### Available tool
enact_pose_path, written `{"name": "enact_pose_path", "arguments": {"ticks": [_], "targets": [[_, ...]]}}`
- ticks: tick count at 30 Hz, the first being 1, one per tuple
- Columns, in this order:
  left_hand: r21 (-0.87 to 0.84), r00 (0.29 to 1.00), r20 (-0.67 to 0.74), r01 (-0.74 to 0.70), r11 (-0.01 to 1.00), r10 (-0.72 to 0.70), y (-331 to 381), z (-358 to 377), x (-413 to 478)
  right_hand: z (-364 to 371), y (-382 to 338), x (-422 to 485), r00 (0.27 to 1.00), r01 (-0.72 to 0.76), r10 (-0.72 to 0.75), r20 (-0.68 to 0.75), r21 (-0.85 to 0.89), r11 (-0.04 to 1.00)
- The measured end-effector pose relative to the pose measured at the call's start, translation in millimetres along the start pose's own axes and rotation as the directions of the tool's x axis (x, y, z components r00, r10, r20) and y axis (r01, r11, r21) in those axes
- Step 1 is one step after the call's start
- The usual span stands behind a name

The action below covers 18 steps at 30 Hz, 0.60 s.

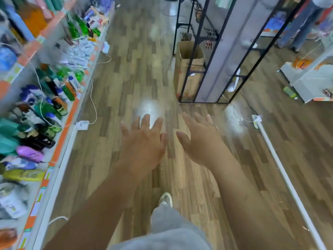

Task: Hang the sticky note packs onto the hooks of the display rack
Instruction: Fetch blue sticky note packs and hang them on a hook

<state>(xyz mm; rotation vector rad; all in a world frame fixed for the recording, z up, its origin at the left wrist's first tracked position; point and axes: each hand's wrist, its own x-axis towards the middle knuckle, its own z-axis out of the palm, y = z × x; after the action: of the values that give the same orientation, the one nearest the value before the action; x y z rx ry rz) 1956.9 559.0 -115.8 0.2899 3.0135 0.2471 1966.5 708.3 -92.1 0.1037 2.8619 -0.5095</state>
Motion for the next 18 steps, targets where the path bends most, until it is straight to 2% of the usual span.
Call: {"name": "enact_pose_path", "arguments": {"ticks": [7, 12, 18], "targets": [[-0.002, 0.993, -0.097, 0.066, 0.998, -0.066, -10.9, -41.8, 152.0, -62.8, -6.2, 160.0, 0.989, 0.124, -0.128, -0.081, -0.044, 0.991], [-0.054, 0.992, -0.087, 0.092, 0.994, -0.097, -31.9, -50.4, 260.8, -88.5, -17.8, 263.8, 0.989, 0.116, -0.123, -0.08, -0.086, 0.989], [-0.091, 0.994, -0.095, 0.051, 0.995, -0.06, -75.4, -67.6, 407.1, -112.8, -52.3, 415.4, 0.992, 0.059, -0.072, -0.102, -0.128, 0.99]]}}
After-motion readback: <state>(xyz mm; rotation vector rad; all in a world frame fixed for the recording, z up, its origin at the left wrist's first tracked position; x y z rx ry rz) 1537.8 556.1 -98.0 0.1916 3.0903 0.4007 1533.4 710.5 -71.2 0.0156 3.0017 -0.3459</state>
